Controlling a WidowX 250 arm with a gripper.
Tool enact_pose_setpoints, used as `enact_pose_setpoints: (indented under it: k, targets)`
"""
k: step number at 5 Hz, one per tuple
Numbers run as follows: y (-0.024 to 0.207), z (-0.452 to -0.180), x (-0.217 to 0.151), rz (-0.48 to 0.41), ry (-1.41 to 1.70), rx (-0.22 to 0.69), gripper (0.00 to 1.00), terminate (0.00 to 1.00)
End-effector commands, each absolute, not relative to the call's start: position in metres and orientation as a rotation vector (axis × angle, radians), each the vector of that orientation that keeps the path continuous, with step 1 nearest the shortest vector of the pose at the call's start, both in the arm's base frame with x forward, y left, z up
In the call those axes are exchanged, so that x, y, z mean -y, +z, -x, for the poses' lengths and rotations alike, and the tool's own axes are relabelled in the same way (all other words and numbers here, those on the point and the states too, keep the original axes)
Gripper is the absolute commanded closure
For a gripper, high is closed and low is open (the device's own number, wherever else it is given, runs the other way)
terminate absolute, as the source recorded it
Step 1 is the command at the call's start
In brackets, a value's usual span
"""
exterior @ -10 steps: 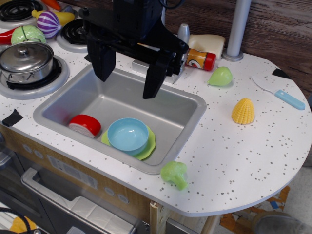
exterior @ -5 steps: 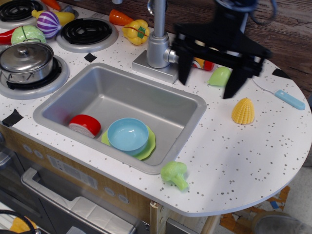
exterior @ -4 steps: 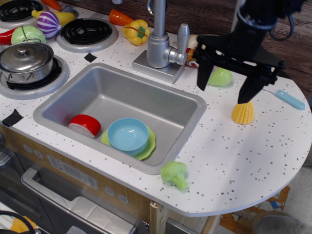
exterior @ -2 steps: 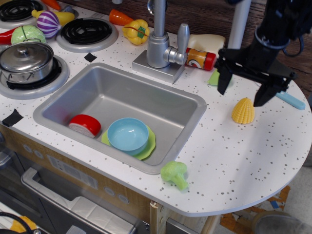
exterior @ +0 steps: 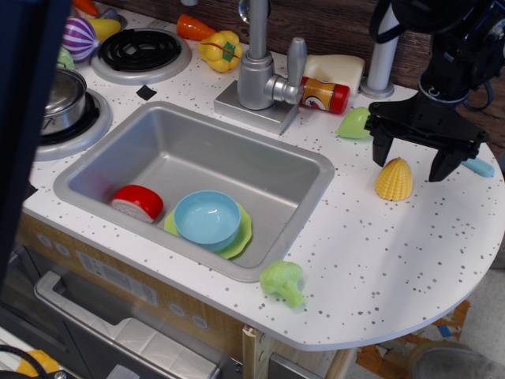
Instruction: Put corn into bowl
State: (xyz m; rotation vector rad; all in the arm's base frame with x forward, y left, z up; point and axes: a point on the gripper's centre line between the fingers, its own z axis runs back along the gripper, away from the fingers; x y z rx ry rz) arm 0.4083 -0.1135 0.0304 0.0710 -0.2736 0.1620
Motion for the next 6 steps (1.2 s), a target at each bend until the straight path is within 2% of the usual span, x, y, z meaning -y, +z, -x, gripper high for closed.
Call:
enact_pose_setpoints:
  k: [1,2,4,5,6]
  targets:
    - [0.035,-0.419,0.109,-0.041,0.143,0.324,0.00,0.00]
    - [0.025,-0.412,0.106,-0.052,0.141,0.325,0.00,0.00]
    - [0.032,-0.399,0.101,-0.087,0.133,0.298,0.00,0.00]
    - [0.030,-0.402,0.102,-0.085,0.142,0.310,1.00,0.00]
    - [0.040,-0.399,0.096,-0.106,0.141,0.293,1.00,0.00]
